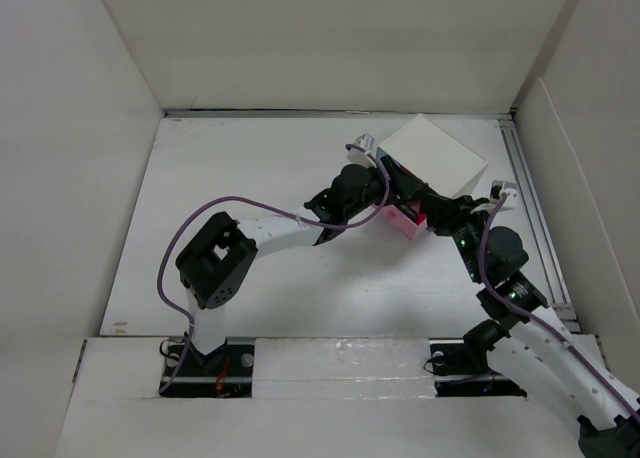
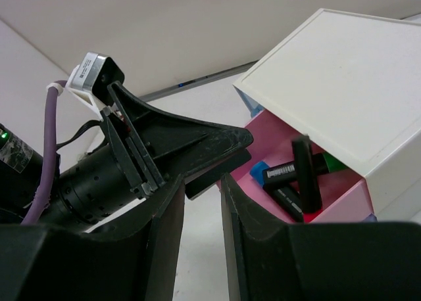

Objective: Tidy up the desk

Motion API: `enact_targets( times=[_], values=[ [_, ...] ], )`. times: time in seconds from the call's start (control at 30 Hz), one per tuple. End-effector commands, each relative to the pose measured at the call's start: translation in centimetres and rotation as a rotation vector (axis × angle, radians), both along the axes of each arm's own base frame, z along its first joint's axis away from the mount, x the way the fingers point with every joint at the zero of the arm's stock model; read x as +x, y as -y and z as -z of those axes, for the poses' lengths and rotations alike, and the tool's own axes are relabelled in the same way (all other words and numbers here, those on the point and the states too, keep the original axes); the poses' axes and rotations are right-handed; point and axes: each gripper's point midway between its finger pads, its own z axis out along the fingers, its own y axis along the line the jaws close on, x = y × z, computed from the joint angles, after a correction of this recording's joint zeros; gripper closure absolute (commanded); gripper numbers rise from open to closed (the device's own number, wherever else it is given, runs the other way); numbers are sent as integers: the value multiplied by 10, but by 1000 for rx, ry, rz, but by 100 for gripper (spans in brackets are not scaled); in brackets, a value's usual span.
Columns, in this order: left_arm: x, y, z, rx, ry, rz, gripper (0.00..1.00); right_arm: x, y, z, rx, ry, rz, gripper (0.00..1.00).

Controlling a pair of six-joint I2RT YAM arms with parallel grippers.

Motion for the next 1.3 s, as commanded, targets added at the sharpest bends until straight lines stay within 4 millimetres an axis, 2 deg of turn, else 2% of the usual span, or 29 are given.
enact_targets(
  times=[0.0, 0.17, 0.2, 0.23, 0.27, 0.3, 0.37, 0.4, 0.47, 0.5, 0.53, 0.57, 0.6, 0.63, 0.67, 0.77, 0.93, 1.03, 1.13, 1.23, 1.27],
  values=[
    [1, -3, -52, -78, 101, -6, 44, 0, -1, -12, 17, 34, 1, 66],
    [-4, -10, -65, -68, 132, -6, 46, 0, 0, -13, 23, 36, 5, 66],
    [0, -15, -68, -61, 145, -38, 50, 0, 0, -13, 22, 37, 5, 66],
    [-3, -21, -81, -73, 168, -45, 55, -1, 1, -14, 25, 39, 7, 66],
    [-3, -26, -80, -50, 188, -57, 64, -1, 1, -14, 23, 39, 7, 66],
    [-5, -30, -84, -43, 204, -61, 82, -1, 1, -14, 23, 39, 7, 66],
    [-16, -38, -91, -19, 231, -57, 97, 0, 1, -13, 23, 36, 7, 66],
    [-16, -43, -88, 20, 254, -61, 100, 0, 0, -12, 19, 36, 5, 69],
    [-27, -50, -74, 97, 250, -69, 100, 0, -1, -13, 19, 36, 1, 89],
    [-31, -54, -61, 160, 255, -69, 100, 0, -2, -14, 19, 38, -5, 96],
    [-35, -58, -58, 183, 260, -76, 100, 0, -3, -13, 17, 35, -10, 100],
    [-38, -65, -41, 234, 252, -97, 100, 0, -4, -13, 15, 36, -14, 100],
    [-48, -63, -31, 274, 261, -77, 100, 0, -5, -12, 13, 32, -19, 100],
    [-51, -64, -24, 296, 263, -77, 100, 1, -5, -13, 14, 34, -19, 100],
    [-55, -67, -7, 336, 248, -79, 100, 1, -6, -11, 11, 30, -20, 100],
    [-63, -67, 25, 391, 206, -44, 100, 2, -5, -10, 9, 25, -13, 100],
    [-65, -60, 54, 431, 176, -6, 100, 2, -3, -10, 9, 28, -3, 100],
    [-61, -53, 61, 451, 176, 7, 100, 2, -3, -10, 7, 26, -5, 100],
    [-57, -41, 56, 449, 199, 26, 100, 3, -4, -10, 4, 26, -6, 100],
    [-54, -33, 60, 459, 197, 39, 100, 4, -4, -9, 3, 24, -3, 100],
    [-53, -28, 54, 444, 206, 48, 100, 3, -4, -9, 3, 22, -6, 100]
  ],
)
